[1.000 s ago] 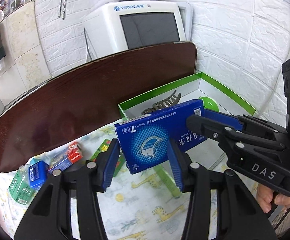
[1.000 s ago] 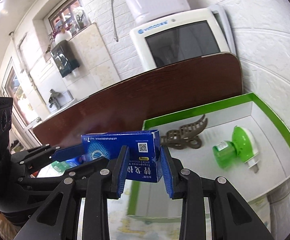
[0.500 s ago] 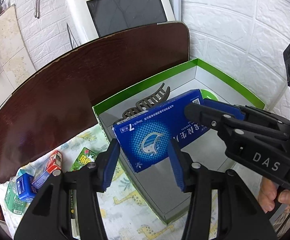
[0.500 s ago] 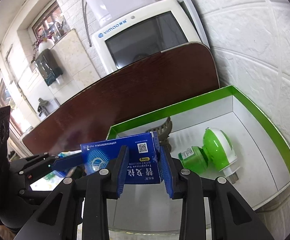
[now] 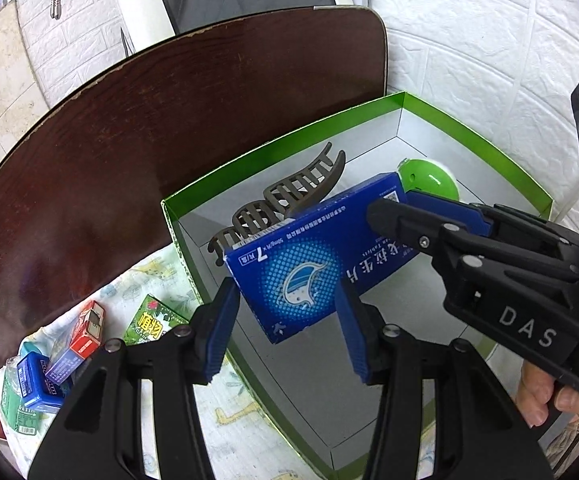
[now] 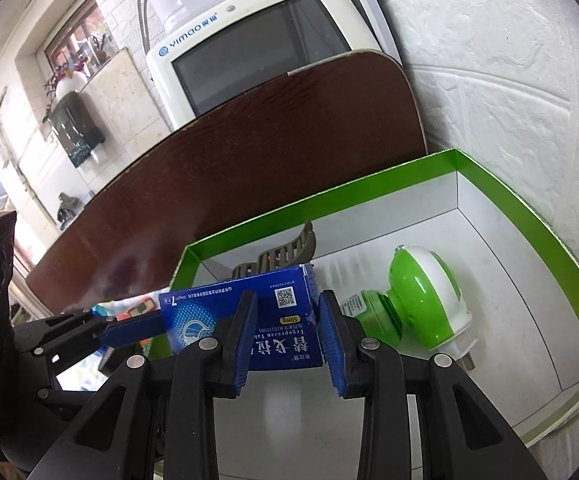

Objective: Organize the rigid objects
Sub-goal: 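Carry the blue medicine box with the right gripper over the green box, then open the right gripper to drop the medicine box into the green box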

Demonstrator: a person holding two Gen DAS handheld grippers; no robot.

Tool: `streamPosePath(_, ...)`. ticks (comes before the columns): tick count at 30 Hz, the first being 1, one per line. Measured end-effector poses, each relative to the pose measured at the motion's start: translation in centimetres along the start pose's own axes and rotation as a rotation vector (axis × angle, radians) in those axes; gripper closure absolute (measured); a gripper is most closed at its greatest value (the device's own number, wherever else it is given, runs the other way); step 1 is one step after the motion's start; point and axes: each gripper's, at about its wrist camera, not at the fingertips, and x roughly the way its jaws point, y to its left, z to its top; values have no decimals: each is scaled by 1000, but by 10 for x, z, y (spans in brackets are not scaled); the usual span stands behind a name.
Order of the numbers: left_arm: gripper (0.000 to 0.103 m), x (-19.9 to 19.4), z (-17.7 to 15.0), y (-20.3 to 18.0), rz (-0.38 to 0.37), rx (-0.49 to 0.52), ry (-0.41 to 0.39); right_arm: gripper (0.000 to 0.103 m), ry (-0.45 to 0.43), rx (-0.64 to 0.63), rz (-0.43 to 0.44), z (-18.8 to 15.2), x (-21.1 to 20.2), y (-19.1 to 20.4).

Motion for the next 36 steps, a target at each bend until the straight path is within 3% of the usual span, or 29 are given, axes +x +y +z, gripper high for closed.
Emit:
streamPosePath(20, 54, 11, 2, -4, 13, 19, 22, 69, 19, 6, -25, 2, 15, -4)
streamPosePath(28, 49, -11, -3, 6, 39, 2, -17, 69, -5, 8, -35, 1, 12, -10)
streamPosePath(36, 46, -40, -21, 37, 86, -81, -48, 69, -39, 18, -37, -1, 7, -14)
